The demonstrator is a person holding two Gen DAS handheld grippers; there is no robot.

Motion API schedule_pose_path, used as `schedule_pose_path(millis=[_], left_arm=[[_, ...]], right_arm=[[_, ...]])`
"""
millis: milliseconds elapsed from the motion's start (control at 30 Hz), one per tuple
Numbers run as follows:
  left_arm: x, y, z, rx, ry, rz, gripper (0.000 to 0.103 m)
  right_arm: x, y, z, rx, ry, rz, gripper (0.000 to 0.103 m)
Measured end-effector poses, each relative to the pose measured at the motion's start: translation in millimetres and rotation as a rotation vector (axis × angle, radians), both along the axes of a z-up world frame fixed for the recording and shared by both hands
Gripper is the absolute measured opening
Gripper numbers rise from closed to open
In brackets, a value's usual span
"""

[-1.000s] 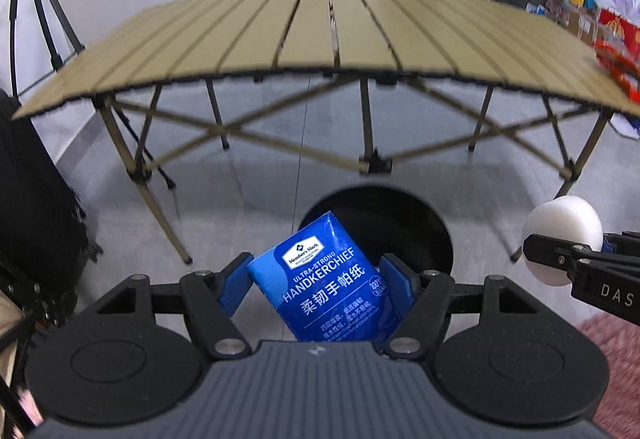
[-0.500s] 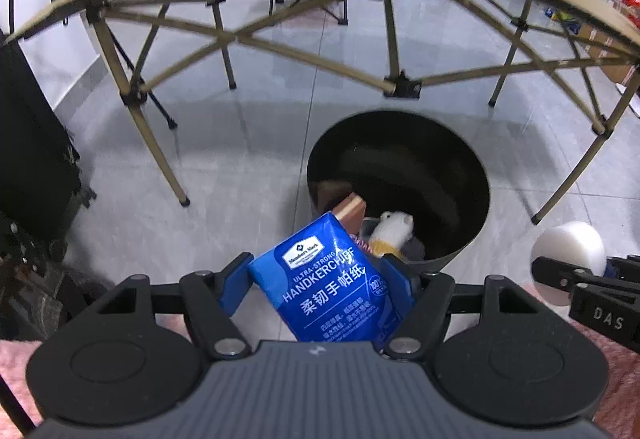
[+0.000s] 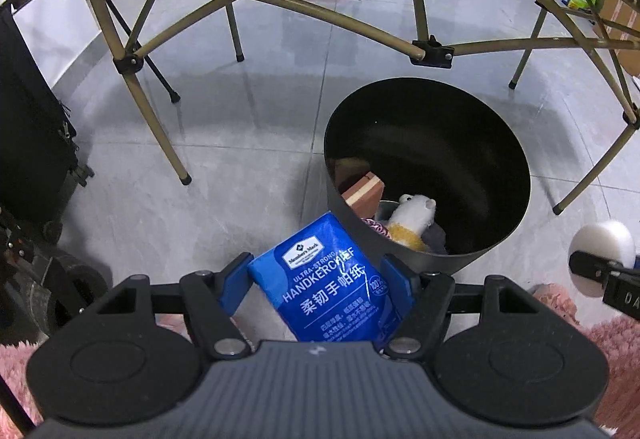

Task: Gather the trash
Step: 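Carry the handkerchief pack with the left gripper over the black bin while the right carries the foam roll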

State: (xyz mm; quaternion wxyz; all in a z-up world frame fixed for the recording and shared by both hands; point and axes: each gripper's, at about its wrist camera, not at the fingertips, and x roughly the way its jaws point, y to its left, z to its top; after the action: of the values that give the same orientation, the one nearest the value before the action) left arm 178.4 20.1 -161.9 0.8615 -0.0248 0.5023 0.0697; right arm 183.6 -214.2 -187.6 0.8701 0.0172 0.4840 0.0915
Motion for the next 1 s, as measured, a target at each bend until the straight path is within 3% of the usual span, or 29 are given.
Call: schedule_pose_path(millis=[467, 1000], left_arm=[[28.6, -40.9, 6.5, -0.020, -0.004, -0.038, 0.071], [75.2, -72.6, 10.2, 0.003, -0.009, -0.012, 0.071]], right_arm=[[3.0, -24.6, -4.1, 0.009, -0.006, -0.056, 0.029], [13.8, -58.8, -8.2, 0.037, -0.018, -0.156, 0.029]])
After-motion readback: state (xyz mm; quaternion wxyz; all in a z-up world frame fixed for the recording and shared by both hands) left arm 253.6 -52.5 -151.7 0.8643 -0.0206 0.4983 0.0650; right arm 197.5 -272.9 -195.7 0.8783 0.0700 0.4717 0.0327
